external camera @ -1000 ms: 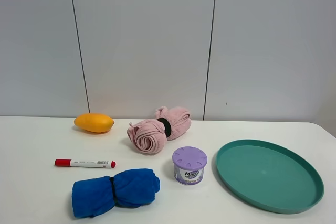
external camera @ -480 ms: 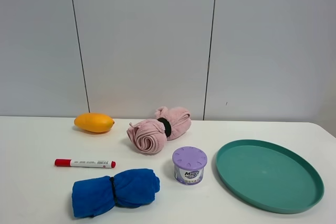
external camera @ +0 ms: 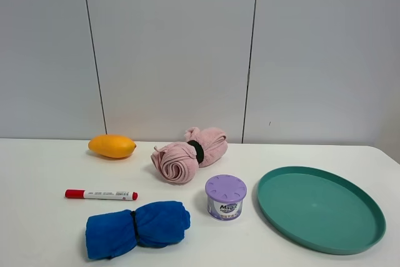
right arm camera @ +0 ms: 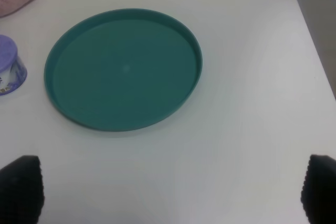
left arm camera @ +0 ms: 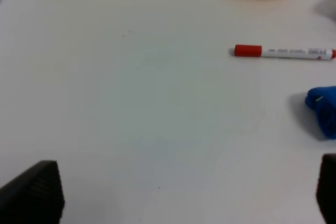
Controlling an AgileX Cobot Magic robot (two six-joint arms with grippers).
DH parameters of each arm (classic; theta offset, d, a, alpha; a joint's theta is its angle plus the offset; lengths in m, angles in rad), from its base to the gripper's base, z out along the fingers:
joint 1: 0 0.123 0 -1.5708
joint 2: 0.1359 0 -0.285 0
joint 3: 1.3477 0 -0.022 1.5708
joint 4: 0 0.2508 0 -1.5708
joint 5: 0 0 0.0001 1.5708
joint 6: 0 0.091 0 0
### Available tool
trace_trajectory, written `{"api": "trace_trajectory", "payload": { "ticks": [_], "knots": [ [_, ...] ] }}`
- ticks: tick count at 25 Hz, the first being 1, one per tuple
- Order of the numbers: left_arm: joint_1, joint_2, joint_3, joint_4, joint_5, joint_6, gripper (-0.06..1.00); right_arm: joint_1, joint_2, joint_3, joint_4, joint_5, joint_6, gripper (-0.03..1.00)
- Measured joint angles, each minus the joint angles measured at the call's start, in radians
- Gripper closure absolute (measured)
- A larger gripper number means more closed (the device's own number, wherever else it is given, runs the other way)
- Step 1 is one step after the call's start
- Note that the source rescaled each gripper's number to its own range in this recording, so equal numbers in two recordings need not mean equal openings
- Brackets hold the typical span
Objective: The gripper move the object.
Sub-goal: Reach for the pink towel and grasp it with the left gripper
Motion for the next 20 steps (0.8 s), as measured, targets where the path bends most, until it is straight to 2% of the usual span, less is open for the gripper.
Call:
{"api": "trace_trajectory", "payload": {
  "ticks": [9, 15, 19, 20],
  "knots": [
    [0.000, 0.080, -0.029, -0.157, 0.003, 0.001, -0.01, 0.000, 0.000, 0.000, 0.000, 0.000, 0.000, -0.03],
    [0.000, 0.299, -0.144, -0.169, -0.040, 0.022, -0.01, 0.000, 0.000, 0.000, 0.000, 0.000, 0.000, -0.03],
    [0.000, 0.484, -0.227, -0.169, -0.103, 0.047, -0.01, 0.000, 0.000, 0.000, 0.000, 0.000, 0.000, -0.03],
    [0.000, 0.588, -0.278, -0.169, -0.138, 0.077, -0.01, 0.000, 0.000, 0.000, 0.000, 0.000, 0.000, -0.03]
  ]
}}
